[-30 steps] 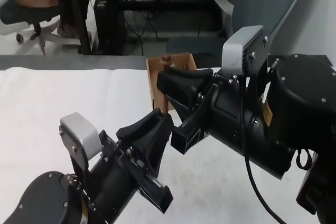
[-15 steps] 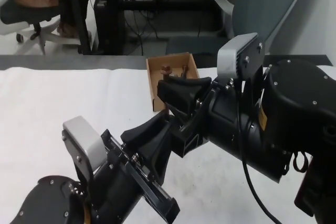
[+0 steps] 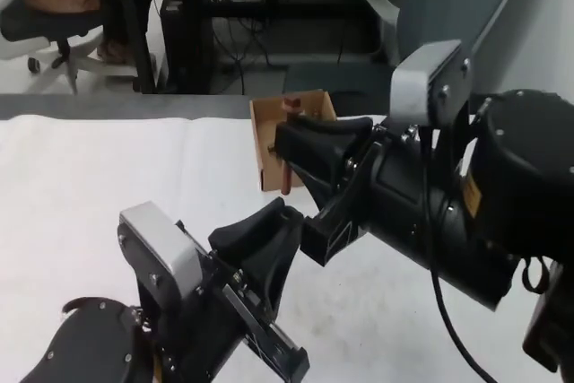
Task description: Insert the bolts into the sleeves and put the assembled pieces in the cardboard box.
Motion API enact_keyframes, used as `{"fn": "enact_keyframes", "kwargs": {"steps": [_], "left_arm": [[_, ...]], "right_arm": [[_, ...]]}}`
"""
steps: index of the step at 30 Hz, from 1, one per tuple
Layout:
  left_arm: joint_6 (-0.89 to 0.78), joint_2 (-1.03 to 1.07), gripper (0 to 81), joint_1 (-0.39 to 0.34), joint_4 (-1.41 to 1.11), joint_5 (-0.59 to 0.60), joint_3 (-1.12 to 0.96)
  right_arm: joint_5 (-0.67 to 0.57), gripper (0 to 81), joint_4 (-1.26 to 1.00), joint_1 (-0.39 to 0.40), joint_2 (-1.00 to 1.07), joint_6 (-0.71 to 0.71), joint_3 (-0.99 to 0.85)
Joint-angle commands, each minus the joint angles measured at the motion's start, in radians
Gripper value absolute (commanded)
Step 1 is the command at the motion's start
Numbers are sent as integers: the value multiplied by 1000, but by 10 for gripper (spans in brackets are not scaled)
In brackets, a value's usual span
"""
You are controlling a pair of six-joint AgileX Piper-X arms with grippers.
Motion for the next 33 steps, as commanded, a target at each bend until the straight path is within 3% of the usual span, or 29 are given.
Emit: {"fn": "enact_keyframes", "kwargs": {"steps": [1,33], "left_arm": [[43,-6,18,3,3,-40,-8],[-25,-6,18,8,-132,-6,-8]], "right_arm": [[-13,4,-13,2,-17,7,-14],[-13,4,24,2,3,69,-14]]}}
